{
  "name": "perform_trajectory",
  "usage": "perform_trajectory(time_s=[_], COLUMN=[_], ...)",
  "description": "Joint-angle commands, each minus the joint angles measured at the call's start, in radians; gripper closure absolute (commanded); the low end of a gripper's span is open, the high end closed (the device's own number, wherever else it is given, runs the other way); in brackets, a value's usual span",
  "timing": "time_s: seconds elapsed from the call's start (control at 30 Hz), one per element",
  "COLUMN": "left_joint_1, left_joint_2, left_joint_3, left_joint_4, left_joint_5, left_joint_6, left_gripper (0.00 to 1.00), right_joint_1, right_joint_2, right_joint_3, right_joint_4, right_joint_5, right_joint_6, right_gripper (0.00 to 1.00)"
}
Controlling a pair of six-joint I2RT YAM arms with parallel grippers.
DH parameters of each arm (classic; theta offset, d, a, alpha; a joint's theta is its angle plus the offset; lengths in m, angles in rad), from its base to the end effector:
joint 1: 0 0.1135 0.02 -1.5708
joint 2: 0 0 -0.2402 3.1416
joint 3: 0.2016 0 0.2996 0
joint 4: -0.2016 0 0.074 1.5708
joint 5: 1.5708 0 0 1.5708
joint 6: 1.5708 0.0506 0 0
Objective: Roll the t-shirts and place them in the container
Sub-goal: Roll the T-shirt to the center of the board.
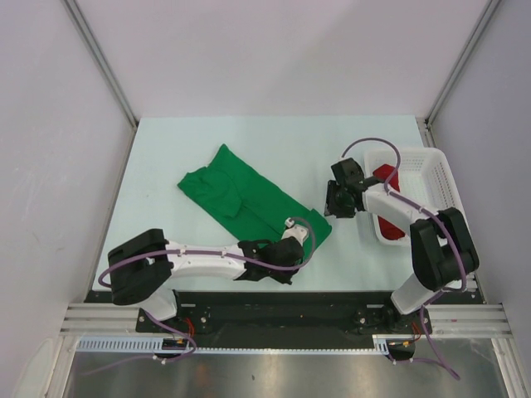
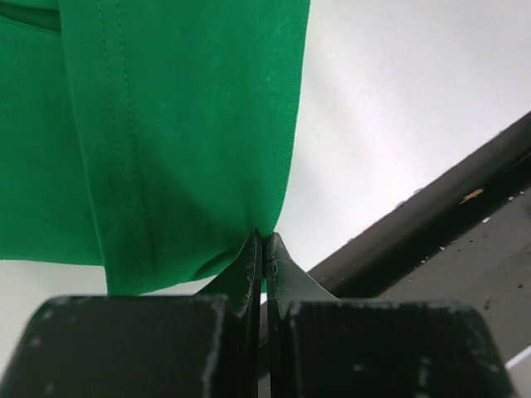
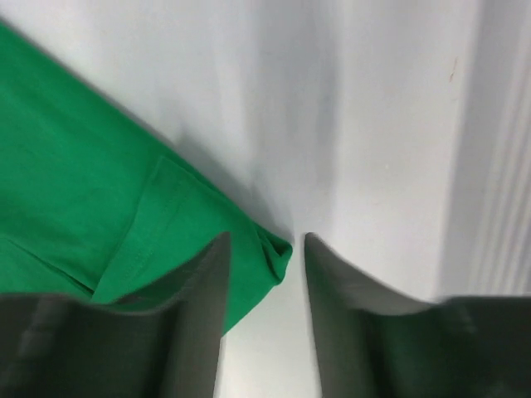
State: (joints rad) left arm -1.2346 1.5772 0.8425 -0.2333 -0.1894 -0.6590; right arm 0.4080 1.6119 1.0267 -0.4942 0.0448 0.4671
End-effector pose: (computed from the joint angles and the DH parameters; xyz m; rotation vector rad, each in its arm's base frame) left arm 0.1244 -0.3270 0.0995 0.6628 2.5088 -0.5104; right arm 0.3373 0.1433 0.1316 0.0939 2.6670 0.2294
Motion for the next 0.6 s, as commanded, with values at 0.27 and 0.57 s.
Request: perform_trajectory(time_s=[0.27,0.57], left_joint_1=[0.084,0.093], left_joint_2=[-0.069,-0.059], left_joint_3=[-0.091,-0.092], left_joint_4=[0.147,0.164], left_joint_5=[0.208,0.225], left_joint_6=[-0.129,-0.14], left_gripper=[1.0,1.0], right_joint_1=[-0.064,-0.063], right_joint_2=[-0.299,-0.36], right_joint_3=[-0.221,-0.41], right_joint_4=[0.129,0.296], right_joint_5=[-0.085,-0.151], right_joint_6=[0.03,0.094], right_gripper=[0.51,0.53])
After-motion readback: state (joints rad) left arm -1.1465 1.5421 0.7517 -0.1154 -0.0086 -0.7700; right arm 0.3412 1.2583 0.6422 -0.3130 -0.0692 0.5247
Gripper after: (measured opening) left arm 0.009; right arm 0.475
